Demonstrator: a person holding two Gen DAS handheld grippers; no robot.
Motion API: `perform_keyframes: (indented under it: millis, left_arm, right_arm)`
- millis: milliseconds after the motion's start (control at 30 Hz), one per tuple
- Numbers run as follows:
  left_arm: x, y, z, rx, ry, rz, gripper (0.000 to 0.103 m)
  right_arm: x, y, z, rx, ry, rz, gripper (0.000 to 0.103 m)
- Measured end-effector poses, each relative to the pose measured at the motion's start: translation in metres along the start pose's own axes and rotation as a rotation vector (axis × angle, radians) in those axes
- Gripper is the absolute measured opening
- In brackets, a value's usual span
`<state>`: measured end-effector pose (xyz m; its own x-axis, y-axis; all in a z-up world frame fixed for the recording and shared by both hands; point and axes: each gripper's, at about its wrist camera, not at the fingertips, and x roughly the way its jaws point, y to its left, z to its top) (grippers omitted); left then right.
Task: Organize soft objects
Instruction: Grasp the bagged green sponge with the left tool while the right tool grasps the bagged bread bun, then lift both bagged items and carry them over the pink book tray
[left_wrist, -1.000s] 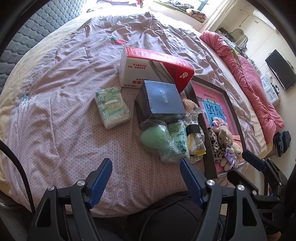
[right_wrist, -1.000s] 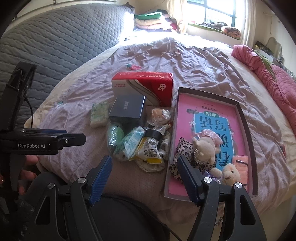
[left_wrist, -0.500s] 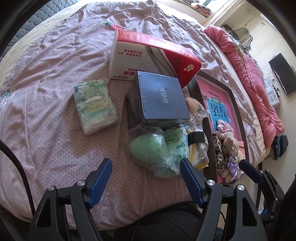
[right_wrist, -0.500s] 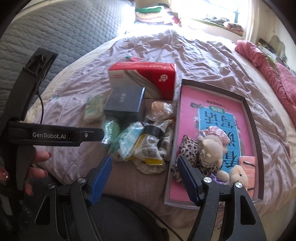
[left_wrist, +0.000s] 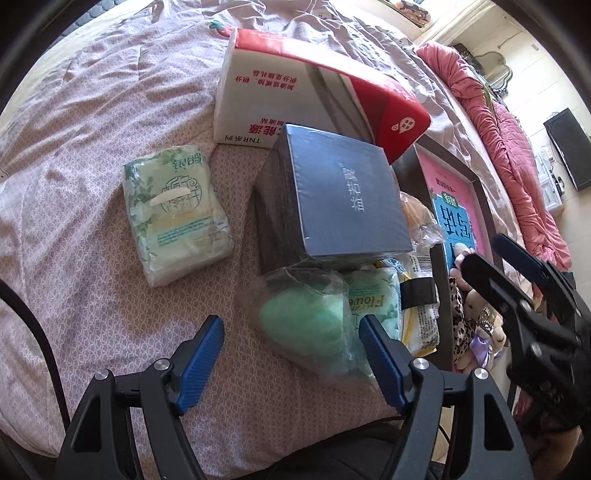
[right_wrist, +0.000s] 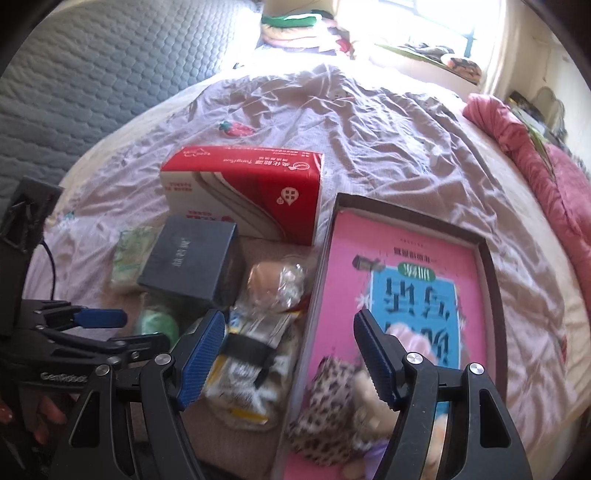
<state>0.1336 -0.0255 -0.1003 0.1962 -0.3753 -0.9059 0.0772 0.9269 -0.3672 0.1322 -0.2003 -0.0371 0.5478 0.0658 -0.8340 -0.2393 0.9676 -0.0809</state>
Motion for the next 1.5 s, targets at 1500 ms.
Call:
perform_keyframes:
  millis: [1500]
  left_arm:
    - [0.009,-0.002,0.01,0.002,-0.05,-0.07,0.049]
  right_arm:
    - [0.006,-0.011,0.005,0.016,-0.059,0.128,0.047]
